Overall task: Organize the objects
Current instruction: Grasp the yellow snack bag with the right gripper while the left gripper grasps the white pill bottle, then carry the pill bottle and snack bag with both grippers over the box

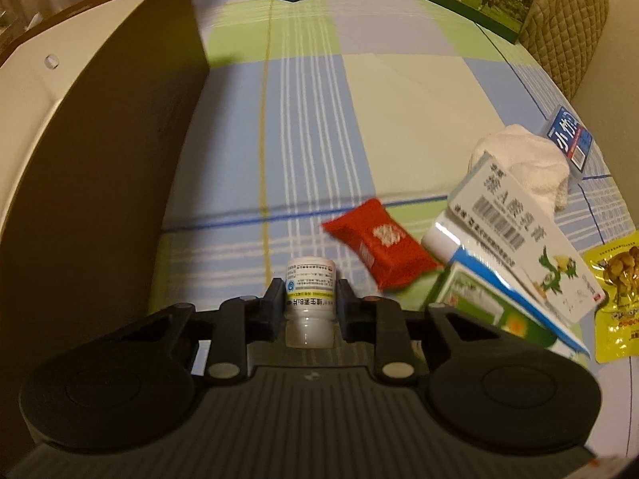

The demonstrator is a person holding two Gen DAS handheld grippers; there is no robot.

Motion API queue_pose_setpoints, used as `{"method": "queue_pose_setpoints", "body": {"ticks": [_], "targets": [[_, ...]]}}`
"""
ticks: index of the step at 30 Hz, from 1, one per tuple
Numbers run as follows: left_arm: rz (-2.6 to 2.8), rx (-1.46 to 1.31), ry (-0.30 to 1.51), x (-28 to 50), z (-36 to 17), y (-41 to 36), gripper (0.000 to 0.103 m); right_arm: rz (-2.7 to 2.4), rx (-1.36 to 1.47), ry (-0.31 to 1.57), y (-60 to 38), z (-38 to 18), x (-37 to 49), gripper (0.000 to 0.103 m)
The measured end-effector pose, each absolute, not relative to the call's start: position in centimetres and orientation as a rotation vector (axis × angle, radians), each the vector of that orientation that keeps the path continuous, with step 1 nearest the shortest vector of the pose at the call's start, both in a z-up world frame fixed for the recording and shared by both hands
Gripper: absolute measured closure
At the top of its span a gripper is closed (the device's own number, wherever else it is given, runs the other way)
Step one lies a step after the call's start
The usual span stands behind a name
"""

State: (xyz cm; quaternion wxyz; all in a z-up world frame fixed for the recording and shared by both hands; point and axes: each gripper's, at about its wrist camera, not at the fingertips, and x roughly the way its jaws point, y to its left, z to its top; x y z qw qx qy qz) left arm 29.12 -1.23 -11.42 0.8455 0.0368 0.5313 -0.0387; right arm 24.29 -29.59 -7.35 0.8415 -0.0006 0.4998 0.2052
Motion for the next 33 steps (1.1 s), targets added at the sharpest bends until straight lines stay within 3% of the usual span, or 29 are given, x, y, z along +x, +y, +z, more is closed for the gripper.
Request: {"method": "queue_pose_setpoints", "body": {"ticks": [6,8,10,11,17,19,22,29,31,33], "targets": [[-0.078,0.036,1.137,25.8,-10.9,-0.3,0.081,0.419,0.175,1.126,-31.0,-8.8,25.0,0.103],[-0.07,0.031,1.142,24.8,-10.8,0.1,0.081,0.411,0.256,1.153,-31.8,-9.9,25.3,0.092],[-0.061,0.024,1.15,24.0,-10.7,0.6,0.081,0.415,0.346,1.165,-32.5,-10.6,25.5,0.049],[-0.056,0.021,1.154,23.7,-10.8,0.9,0.081,0.409,0.377,1.159,-32.9,-10.7,25.4,0.042],[-0.026,0.008,1.166,22.6,-10.9,2.1,0.081,0.341,0.3,1.16,-31.0,-11.1,25.5,0.039],[-0.019,0.006,1.165,22.4,-10.8,2.3,0.08,0.315,0.256,1.149,-29.7,-11.1,25.5,0.033],[-0.02,0.002,1.162,22.4,-10.7,2.4,0.081,0.3,0.202,1.156,-27.8,-11.5,25.7,0.015],[-0.031,-0.001,1.162,22.9,-10.8,2.2,0.08,0.179,0.033,1.134,-24.4,-12.4,25.4,0.018],[-0.033,-0.003,1.161,23.0,-10.8,2.1,0.081,0.144,-0.015,1.118,-24.0,-12.4,25.1,0.034],[-0.036,-0.004,1.162,23.0,-10.9,2.2,0.081,0.136,-0.043,1.106,-23.8,-12.3,24.9,0.035]]}}
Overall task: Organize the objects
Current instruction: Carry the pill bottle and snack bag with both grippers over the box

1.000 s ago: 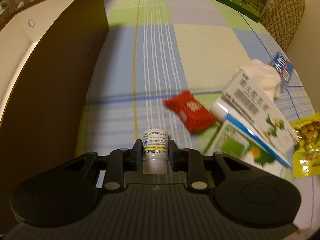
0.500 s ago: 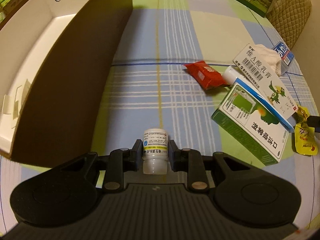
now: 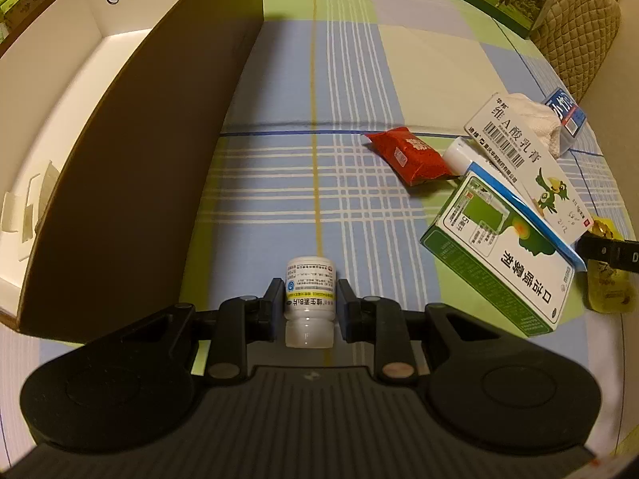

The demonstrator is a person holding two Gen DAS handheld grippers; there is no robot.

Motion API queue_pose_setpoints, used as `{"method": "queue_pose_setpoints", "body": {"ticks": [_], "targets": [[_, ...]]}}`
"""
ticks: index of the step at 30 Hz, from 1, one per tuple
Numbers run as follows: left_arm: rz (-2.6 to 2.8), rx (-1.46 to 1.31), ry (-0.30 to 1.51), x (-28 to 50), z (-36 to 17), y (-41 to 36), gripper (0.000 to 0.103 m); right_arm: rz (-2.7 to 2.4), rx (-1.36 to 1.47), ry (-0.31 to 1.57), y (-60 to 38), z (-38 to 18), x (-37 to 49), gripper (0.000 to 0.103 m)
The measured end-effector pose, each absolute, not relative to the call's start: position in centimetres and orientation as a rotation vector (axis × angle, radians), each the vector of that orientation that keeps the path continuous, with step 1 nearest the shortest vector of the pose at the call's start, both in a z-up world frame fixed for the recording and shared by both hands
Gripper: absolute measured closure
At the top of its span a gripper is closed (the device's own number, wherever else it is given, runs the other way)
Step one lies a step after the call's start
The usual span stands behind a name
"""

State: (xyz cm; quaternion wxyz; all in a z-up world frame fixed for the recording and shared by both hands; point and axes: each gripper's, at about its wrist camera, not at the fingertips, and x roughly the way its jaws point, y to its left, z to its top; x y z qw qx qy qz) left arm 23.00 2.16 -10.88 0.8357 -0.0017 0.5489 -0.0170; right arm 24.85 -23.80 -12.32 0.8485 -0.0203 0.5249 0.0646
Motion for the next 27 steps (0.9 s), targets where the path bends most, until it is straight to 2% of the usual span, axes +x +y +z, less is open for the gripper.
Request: {"method": "queue_pose_setpoints", "body": {"ticks": [4,9,19,27], "targets": [[-0.042,-0.002,1.163,23.0,-10.9,2.1,0.081,0.155,-0.002,1.101,-24.5,-11.9,24.7,0.043],[-0.054,-0.003,1.165,22.6,-10.8,2.1,0.081,0.202,0.032,1.108,-25.3,-11.3,24.4,0.048],[-0.058,-0.02,1.149,21.1,-9.9,2.4,0.081,0.263,0.07,1.132,-26.5,-10.6,21.8,0.051],[-0.067,-0.033,1.126,19.6,-8.3,2.6,0.081,0.35,0.069,1.096,-25.8,-7.8,20.2,0.051]]}}
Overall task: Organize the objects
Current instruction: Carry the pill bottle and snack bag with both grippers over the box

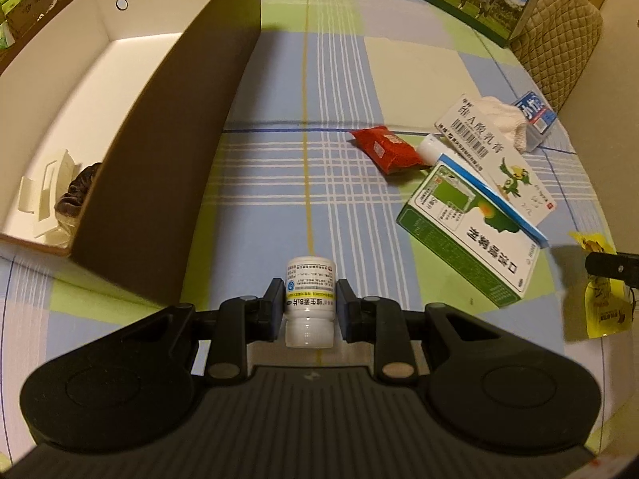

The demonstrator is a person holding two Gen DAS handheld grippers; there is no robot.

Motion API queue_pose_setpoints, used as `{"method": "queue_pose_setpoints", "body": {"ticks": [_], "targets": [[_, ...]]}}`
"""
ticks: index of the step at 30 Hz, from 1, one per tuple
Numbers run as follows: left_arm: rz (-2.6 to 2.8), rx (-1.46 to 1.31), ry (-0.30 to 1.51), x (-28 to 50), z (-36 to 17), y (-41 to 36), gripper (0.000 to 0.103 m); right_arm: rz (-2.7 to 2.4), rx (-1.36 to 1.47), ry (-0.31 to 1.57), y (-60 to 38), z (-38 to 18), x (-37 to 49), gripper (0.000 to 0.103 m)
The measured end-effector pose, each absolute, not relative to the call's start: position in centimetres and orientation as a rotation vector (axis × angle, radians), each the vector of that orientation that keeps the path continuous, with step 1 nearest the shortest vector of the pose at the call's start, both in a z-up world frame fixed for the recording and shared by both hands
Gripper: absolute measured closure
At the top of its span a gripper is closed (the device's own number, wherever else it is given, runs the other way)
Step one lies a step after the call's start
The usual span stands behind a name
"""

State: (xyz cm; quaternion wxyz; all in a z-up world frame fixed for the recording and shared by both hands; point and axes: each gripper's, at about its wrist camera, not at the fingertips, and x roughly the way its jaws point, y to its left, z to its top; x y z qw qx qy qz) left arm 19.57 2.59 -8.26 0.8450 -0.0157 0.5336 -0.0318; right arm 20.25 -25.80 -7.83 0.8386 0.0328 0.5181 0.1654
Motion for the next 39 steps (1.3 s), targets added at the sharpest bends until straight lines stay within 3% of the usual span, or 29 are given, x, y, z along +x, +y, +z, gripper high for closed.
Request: {"method": "queue_pose_setpoints", "body": {"ticks": [23,39], "targets": [[-0.105,-0.134,0.967,15.0,-0.6,7.0,0.081,0.739,0.029,1.03,-14.6,-2.6,16.1,0.051],[-0.026,-0.149,0.869,16.3,2.5,15.7,0.08,0.951,-0.004,0.932,-0.9,-0.1,17.3,0.051]]}}
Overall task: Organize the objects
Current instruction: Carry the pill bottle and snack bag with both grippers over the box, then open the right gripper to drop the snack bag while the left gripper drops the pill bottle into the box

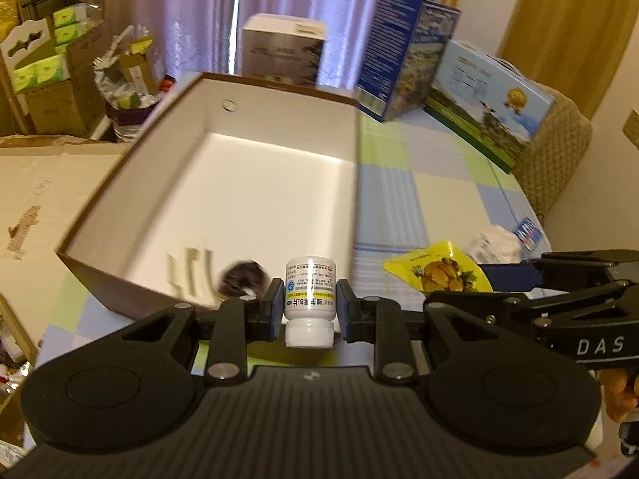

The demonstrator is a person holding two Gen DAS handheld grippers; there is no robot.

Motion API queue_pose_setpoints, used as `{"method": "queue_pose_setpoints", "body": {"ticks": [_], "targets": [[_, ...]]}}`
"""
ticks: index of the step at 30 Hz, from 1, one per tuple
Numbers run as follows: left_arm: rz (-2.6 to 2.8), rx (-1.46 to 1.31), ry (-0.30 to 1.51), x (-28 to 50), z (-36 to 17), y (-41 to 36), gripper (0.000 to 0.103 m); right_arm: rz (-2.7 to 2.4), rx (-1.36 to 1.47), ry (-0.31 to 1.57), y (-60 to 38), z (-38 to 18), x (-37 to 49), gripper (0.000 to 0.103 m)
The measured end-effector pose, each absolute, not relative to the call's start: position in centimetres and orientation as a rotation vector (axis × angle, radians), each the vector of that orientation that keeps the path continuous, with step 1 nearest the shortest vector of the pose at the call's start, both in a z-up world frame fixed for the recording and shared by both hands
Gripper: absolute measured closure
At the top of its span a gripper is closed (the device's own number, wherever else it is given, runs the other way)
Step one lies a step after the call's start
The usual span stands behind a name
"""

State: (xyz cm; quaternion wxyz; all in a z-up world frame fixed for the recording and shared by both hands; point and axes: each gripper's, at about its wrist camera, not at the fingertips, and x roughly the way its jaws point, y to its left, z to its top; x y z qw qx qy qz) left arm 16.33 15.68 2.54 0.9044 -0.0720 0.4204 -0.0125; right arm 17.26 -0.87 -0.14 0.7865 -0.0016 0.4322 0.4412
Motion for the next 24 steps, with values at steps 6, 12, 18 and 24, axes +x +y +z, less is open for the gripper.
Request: {"method": "queue_pose_setpoints", "body": {"ticks": [6,12,18,24], "targets": [[0.022,-0.141,0.861,18.4,2.5,19.4,0.08,0.974,-0.013,0.903,4.2,0.0,19.0,0.051],[0.056,-0.13,0.866,20.6,1.9,22.4,0.08,0.965,-0.027,0.901,8.1,-0.8,21.1,0.051],[0.084,-0.127,0.891,22.8,0.5,24.5,0.08,0.938,-0.089,0.913,11.1,-2.7,23.1,0.051],[0.076,-0.138,0.935,25.0,-1.4,25.3,0.08,0.919,-0.191,0.93,13.4,-5.1,24.6,0.051]]}}
